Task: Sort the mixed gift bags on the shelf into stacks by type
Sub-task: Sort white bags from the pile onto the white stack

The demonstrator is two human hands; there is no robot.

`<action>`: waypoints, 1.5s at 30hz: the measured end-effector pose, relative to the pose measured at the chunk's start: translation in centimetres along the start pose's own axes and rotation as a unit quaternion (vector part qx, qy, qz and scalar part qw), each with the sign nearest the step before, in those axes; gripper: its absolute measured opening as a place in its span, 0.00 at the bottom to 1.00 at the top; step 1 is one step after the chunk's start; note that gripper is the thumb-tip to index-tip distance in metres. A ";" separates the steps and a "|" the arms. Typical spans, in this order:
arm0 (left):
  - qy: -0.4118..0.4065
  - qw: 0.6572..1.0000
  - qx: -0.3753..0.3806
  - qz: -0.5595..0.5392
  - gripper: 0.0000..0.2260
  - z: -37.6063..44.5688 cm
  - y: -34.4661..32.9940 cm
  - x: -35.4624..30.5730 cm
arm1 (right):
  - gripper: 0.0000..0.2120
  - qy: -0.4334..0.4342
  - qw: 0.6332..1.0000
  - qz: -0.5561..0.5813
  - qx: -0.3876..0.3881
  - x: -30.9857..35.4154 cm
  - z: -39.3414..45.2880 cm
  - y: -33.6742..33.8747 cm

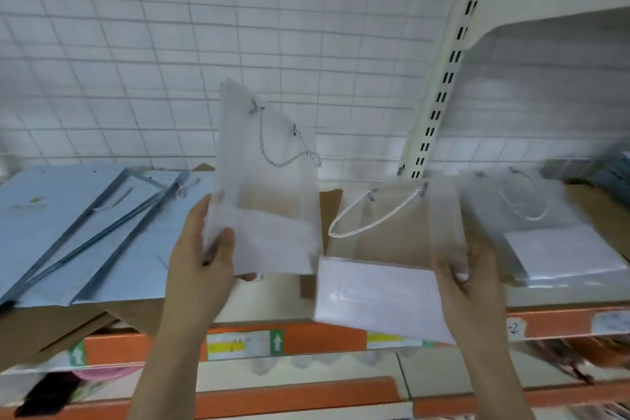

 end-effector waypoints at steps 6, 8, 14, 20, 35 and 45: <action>0.027 0.997 0.017 -0.073 0.17 -0.1 -3.1 0.6 | 0.08 0.021 0.999 -0.043 0.003 -0.7 2.6 2.3; 0.038 0.994 0.014 -0.098 0.17 -0.2 -4.5 0.6 | 0.09 0.020 0.999 -0.041 0.005 -1.1 3.8 3.7; 0.053 0.992 -0.004 -0.118 0.18 -2.0 -11.0 -0.2 | 0.11 0.014 0.999 -0.047 0.001 -5.3 8.7 10.0; 0.079 0.987 -0.035 -0.136 0.18 -5.8 -19.6 -0.1 | 0.13 0.018 0.994 -0.108 0.014 -12.0 16.1 17.5; 0.119 0.979 -0.003 -0.167 0.17 -10.5 -30.1 -0.4 | 0.23 0.037 0.953 -0.267 0.135 -20.4 23.0 15.9; 0.150 0.982 0.081 -0.081 0.14 -10.7 -41.3 -0.9 | 0.07 0.116 0.960 -0.247 0.065 -19.2 21.6 20.5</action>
Point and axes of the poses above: each hand's wrist, its own z-axis towards the middle knuckle, its own y-axis out of the back of the hand, x = y × z, the point moved 9 cm from there along z, towards the middle knuckle, and after that the axes turned 8 degrees about y, right-handed, at the moved point
